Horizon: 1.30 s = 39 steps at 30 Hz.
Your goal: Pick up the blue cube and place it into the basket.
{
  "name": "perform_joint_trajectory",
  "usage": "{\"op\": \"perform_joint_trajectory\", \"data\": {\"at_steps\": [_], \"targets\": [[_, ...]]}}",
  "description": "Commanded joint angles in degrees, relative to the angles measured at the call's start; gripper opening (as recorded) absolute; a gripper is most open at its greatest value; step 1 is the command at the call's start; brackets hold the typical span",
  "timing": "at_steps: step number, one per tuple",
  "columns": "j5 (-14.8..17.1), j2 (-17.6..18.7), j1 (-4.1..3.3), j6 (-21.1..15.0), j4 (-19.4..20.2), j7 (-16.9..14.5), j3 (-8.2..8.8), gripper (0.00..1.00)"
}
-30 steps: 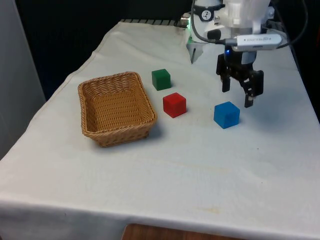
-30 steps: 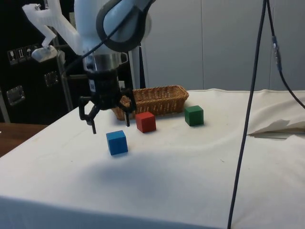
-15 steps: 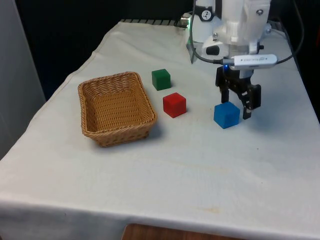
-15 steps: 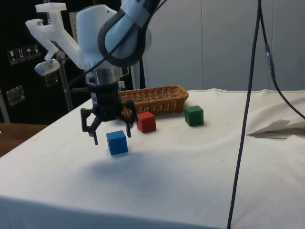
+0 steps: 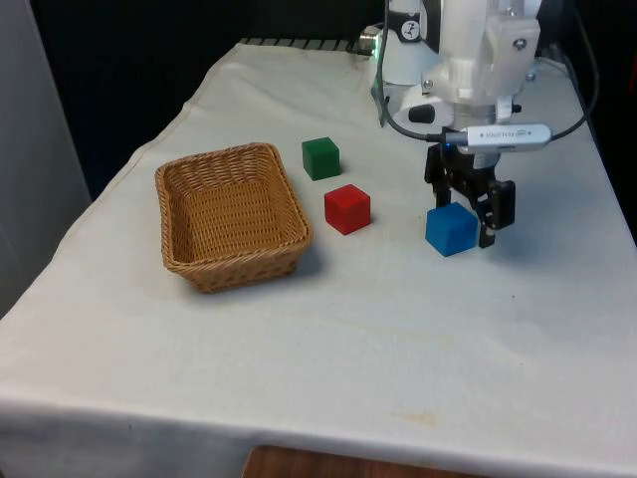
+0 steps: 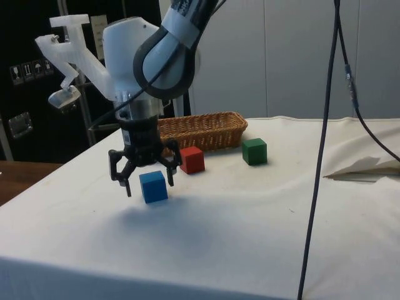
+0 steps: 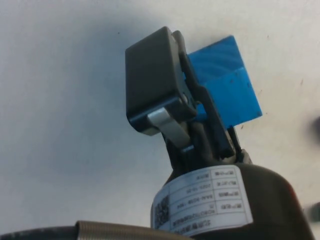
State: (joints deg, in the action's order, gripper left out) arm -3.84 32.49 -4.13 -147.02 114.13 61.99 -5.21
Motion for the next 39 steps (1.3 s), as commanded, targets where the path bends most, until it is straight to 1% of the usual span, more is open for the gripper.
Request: {"op": "perform_joint_trajectory", "data": {"at_steps": [1, 2, 3, 4, 5, 6, 7, 11, 12, 13, 17, 19, 20, 21, 25, 28, 29, 30, 31, 37, 38, 39], "targets": [[-0.3, 0.2, -0.23, -1.0, 0.2, 0.4, 0.34, 1.0], [-0.3, 0.2, -0.23, -1.1, 0.2, 0.3, 0.29, 1.0], [-0.1, 0.1, 0.0, -0.2, 0.1, 0.0, 0.06, 0.99], [-0.4, 0.2, -0.17, -1.2, 0.3, 0.3, 0.29, 0.99], [-0.4, 0.2, -0.17, -1.3, 0.3, 0.2, 0.29, 0.92], [-0.4, 0.2, -0.11, -1.3, 0.3, 0.2, 0.23, 0.72], [-0.4, 0.2, -0.11, -1.3, 0.3, 0.2, 0.23, 0.56], [-0.4, 0.3, -0.11, -1.4, 0.4, 0.1, 0.23, 0.11], [-0.2, 0.2, 0.0, -0.3, 0.2, -0.1, 0.06, 0.05], [-0.4, 0.3, -0.11, -1.4, 0.4, 0.1, 0.23, 0.05], [-0.4, 0.3, -0.06, -1.4, 0.4, 0.1, 0.17, 0.05], [-0.3, 0.3, -0.06, -1.4, 0.4, 0.1, 0.17, 0.05], [-0.2, 0.2, 0.0, -0.3, 0.2, -0.1, 0.06, 0.05], [-0.3, 0.3, -0.06, -1.4, 0.4, 0.1, 0.17, 0.05], [-0.1, -1.8, 0.17, 0.6, 0.5, -0.2, -0.06, 0.05], [-0.1, -2.8, 0.17, 1.8, 0.5, -0.3, -0.06, 0.05], [-0.2, -2.0, 0.06, 1.4, 0.1, -0.1, 0.06, 0.05], [-0.1, -3.2, 0.23, 2.3, 0.5, -0.3, -0.11, 0.05], [0.0, -4.0, 0.23, 3.2, 0.4, -0.3, -0.11, 0.05], [0.1, -6.3, 0.23, 5.8, 0.2, -0.5, -0.17, 0.05], [-0.2, -5.8, 0.06, 5.4, 0.1, -0.1, 0.06, 0.05], [0.1, -6.7, 0.23, 6.2, 0.2, -0.5, -0.17, 0.05]]}}
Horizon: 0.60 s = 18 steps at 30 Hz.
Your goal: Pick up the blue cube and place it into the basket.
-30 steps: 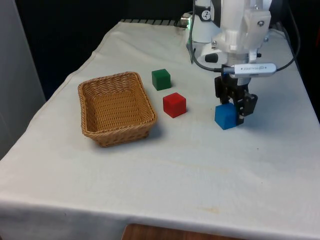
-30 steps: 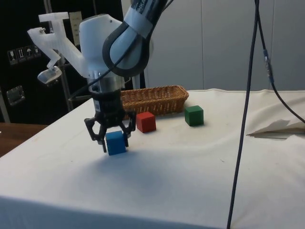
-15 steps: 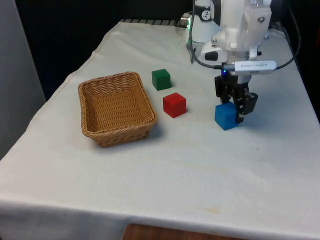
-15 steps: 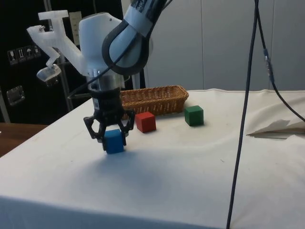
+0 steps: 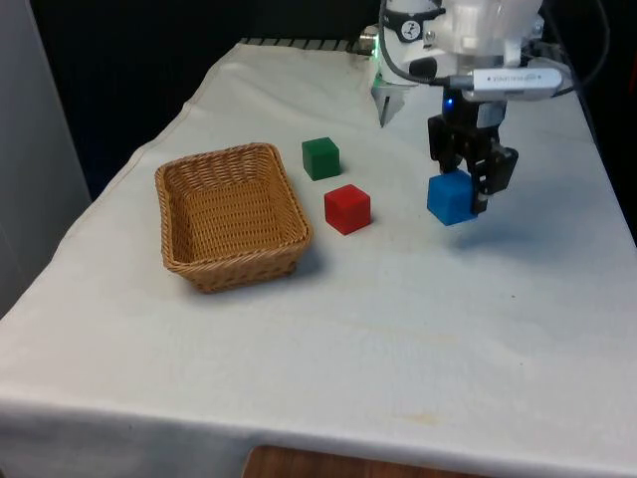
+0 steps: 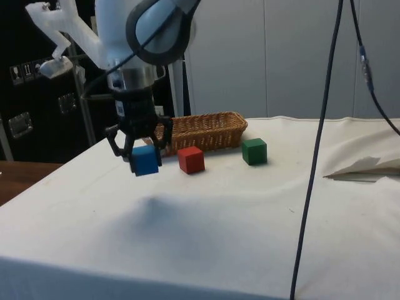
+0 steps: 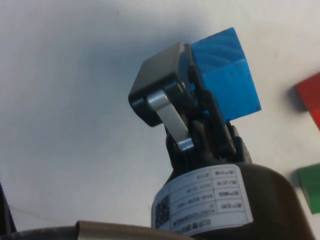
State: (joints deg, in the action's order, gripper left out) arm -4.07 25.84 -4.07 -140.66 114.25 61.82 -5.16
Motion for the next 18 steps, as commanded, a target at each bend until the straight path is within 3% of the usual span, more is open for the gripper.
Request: {"op": "perform_joint_trajectory", "data": {"at_steps": [1, 17, 18], "targets": [[0.3, -0.8, 0.17, 0.9, 0.0, -0.4, -0.23, 0.05], [0.3, -6.8, 0.23, 8.4, -1.1, -0.7, -0.17, 0.05], [0.0, -6.2, 0.06, 7.6, -1.0, -0.3, 0.0, 0.05]]}}
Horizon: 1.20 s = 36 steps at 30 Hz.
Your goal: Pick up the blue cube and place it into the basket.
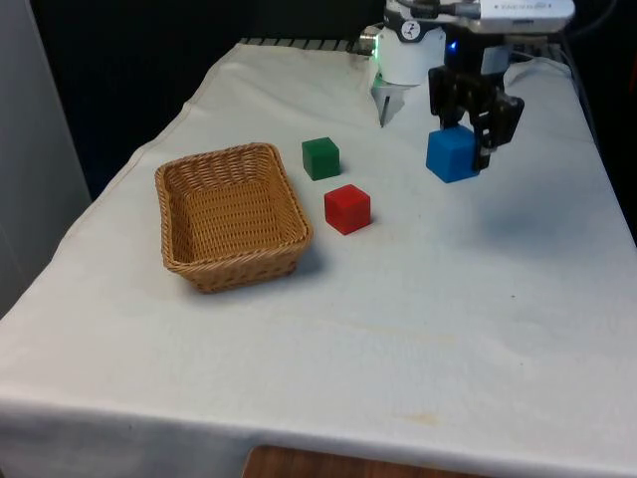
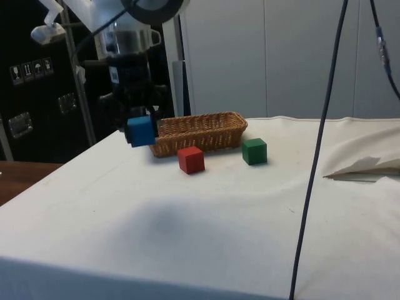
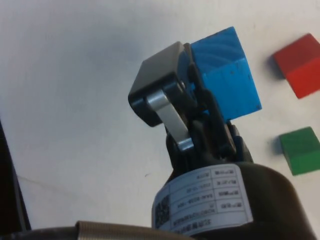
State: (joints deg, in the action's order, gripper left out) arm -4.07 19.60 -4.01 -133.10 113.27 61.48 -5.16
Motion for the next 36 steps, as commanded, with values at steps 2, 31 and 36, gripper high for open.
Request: {"op": "perform_joint_trajectory", "data": {"at_steps": [2, 31, 36], "targets": [[0.3, -1.1, 0.17, 1.7, -0.4, -0.5, -0.17, 0.05], [0.5, -2.8, 2.18, 6.1, -4.2, -8.4, 5.61, 0.05], [0.5, -2.3, 2.46, 6.1, -4.9, -9.7, 6.7, 0.05]]}}
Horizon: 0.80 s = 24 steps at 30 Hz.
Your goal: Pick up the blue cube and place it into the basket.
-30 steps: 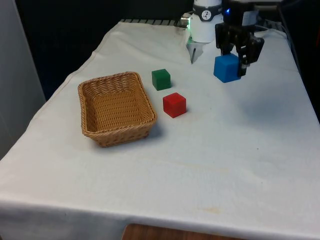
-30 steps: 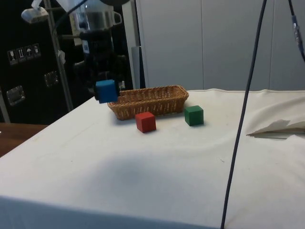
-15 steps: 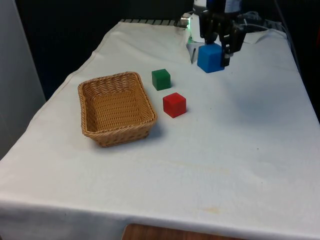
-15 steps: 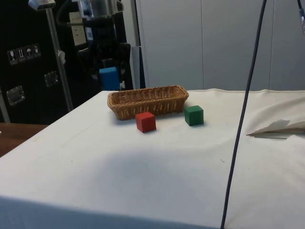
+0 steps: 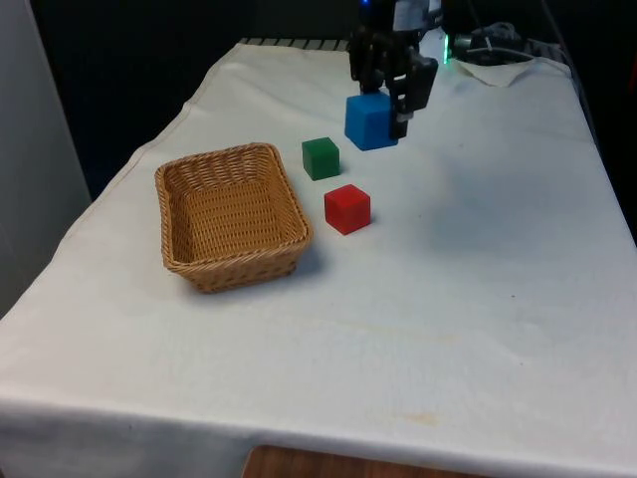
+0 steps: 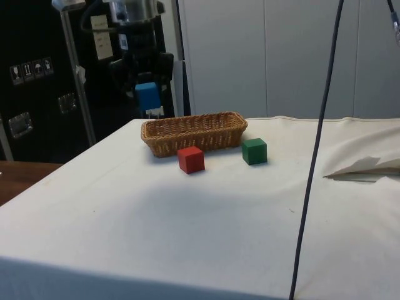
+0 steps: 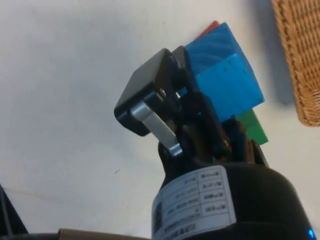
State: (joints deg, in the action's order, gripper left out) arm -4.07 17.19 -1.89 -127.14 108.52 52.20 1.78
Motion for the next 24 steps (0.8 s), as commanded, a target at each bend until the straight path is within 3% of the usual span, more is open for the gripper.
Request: {"op": "perform_joint_trajectory", "data": {"at_steps": [1, 6, 7, 8, 10, 15, 16, 18, 24], "targets": [[0.5, 0.3, 0.52, 0.1, -0.5, -1.1, 0.29, 0.05], [0.6, 0.7, 0.74, -0.1, -0.9, -2.6, 1.72, 0.05], [0.1, 0.5, 0.34, 0.0, -0.6, -2.0, 1.83, 0.05], [0.6, 0.7, 0.8, -0.1, -1.0, -3.0, 2.06, 0.05], [0.6, 0.9, 0.97, -0.2, -1.1, -3.9, 2.86, 0.05], [0.6, 1.1, 1.26, -0.6, -1.3, -6.0, 4.76, 0.05], [0.1, 1.0, 0.8, -0.3, -1.2, -5.3, 4.93, 0.05], [0.7, 1.1, 1.38, -0.9, -1.3, -6.7, 5.33, 0.05], [0.7, 1.1, 1.66, -2.0, -1.0, -9.4, 7.05, 0.05]]}}
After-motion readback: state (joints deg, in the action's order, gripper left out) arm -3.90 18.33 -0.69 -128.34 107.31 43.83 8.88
